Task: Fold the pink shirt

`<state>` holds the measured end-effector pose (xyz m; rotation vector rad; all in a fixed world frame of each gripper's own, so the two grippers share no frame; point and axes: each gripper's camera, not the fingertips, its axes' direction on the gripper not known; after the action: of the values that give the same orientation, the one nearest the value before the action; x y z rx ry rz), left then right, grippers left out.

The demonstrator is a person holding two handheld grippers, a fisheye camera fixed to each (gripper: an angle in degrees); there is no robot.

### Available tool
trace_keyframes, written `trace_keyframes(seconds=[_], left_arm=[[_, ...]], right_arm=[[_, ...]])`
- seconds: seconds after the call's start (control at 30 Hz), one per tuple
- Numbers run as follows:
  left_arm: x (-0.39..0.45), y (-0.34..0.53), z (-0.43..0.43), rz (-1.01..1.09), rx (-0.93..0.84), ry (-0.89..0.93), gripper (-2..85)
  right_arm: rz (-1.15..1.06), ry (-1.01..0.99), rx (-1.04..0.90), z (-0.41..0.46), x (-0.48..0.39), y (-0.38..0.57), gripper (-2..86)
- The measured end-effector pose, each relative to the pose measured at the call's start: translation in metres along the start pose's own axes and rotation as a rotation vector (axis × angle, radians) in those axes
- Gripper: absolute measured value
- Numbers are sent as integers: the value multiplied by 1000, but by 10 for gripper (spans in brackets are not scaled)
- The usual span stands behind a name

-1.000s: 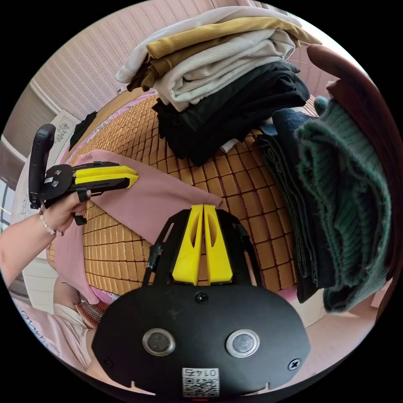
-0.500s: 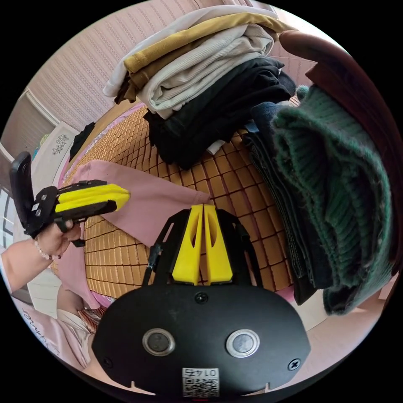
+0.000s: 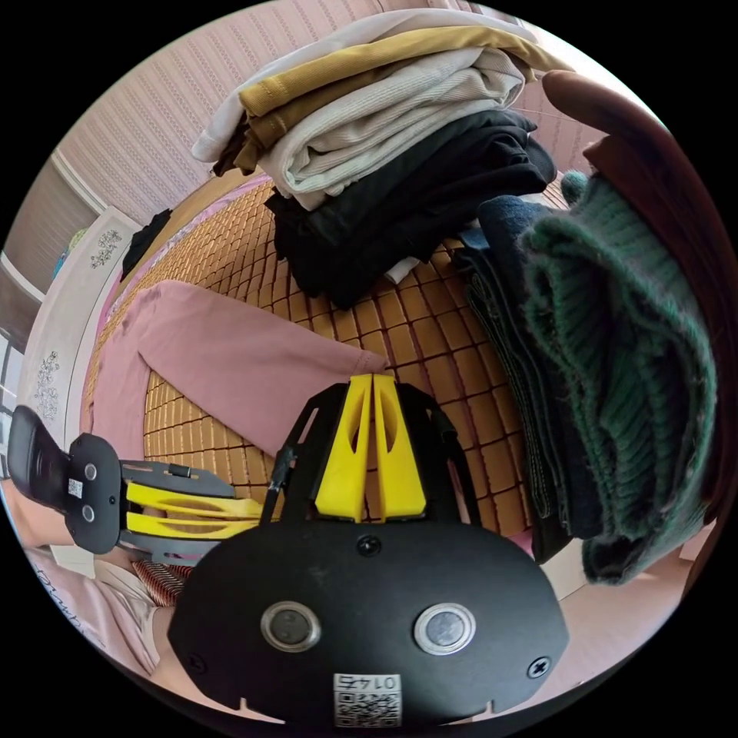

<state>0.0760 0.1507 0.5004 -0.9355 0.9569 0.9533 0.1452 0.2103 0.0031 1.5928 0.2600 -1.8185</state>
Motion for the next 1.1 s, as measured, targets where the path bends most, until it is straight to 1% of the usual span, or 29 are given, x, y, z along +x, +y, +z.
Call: trace_keyframes(seconds=[0.13, 0.23, 0.27, 0.33, 0.4, 0.43, 0.5, 0.53, 0.6, 0.63, 0.7, 0.73, 0.77, 0.8, 0.83, 0.93, 1.0, 1.03, 1.1], left_arm=[[22, 61, -28, 58, 5, -6, -8], [33, 132, -60, -3, 10, -46, -8], [36, 164, -75, -57, 8, -57, -8], [40, 217, -95, -164, -17, -89, -7], [46, 292, -120, -343, -67, -165, -7], [48, 311, -126, -388, -78, -182, -7], [58, 386, -150, -566, -114, -257, -7], [61, 403, -155, -604, -116, -277, -7], [75, 465, -176, -725, -98, -355, -6], [77, 479, -180, -754, -89, -372, -6], [87, 527, -194, -859, -32, -413, -2], [90, 538, -198, -884, -9, -423, 0], [96, 560, -205, -934, 46, -445, 4], [102, 581, -213, -982, 113, -457, 13], [105, 592, -216, -1003, 143, -458, 17], [118, 647, -230, -1114, 254, -485, 44], [128, 699, -242, -1210, 352, -503, 53], [130, 712, -245, -1234, 380, -506, 53], [141, 769, -256, -1326, 482, -539, 48]], right_arm=[[-5, -10, 2, 5, -9, 7, -3], [21, -33, 13, 8, -14, 16, -3], [35, -25, 8, 8, -18, 19, -3], [57, 84, -32, 11, -28, 24, -3], [45, 174, -21, 6, -50, 33, -4], [31, 178, -4, 3, -57, 35, -4], [-51, 174, 91, -8, -96, 49, -4], [-72, 175, 117, -10, -107, 53, -4], [-168, 190, 195, -12, -156, 76, -5], [-200, 197, 210, -12, -169, 81, -6], [-327, 283, 334, -14, -223, 106, -8], [-354, 319, 377, -14, -236, 112, -8], [-383, 378, 438, -13, -260, 122, -9], [-383, 396, 459, -9, -281, 132, -9], [-386, 389, 454, -6, -291, 137, -9], [-480, 240, 335, 18, -344, 166, -8], [-616, 170, 248, 43, -393, 194, -6], [-654, 167, 237, 48, -406, 201, -6], [-790, 129, 218, 65, -453, 218, -1]])
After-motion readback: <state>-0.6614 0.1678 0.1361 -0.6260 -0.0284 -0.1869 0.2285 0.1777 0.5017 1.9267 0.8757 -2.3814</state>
